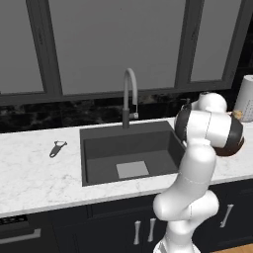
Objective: Pick the cucumber from the sink and place it in the bowl. Then pick the bowl and place it in the microwave. Then close the microwave door and press the start button.
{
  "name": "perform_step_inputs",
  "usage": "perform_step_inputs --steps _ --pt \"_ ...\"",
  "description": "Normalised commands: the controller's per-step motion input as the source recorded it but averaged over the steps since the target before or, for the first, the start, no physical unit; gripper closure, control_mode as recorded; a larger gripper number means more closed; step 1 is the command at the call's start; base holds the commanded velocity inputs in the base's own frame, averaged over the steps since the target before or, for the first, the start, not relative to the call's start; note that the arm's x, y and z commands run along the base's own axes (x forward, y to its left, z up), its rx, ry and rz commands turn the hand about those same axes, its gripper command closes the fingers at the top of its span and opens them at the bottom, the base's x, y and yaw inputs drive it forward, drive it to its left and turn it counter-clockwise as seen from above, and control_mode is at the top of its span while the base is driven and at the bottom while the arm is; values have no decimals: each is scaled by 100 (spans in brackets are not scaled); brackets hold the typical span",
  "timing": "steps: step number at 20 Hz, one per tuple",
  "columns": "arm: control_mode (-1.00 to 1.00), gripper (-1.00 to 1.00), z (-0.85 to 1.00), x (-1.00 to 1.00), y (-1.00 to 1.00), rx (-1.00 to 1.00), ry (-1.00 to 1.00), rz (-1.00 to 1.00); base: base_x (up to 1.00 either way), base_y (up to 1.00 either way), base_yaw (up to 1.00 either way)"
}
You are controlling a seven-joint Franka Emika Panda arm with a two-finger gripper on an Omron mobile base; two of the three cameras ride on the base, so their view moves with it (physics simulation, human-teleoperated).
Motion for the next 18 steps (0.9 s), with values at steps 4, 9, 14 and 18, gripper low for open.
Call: perform_step_inputs --steps 4,9,14,18 --pt "-100 -100 -31 23 -14 3 1 11 0 0 0" --pt "-100 -100 -23 13 -17 3 0 9 0 0 0" --pt "-100 -100 -40 5 -3 0 0 8 0 0 0" --pt "-100 100 -47 1 0 0 0 8 0 0 0"
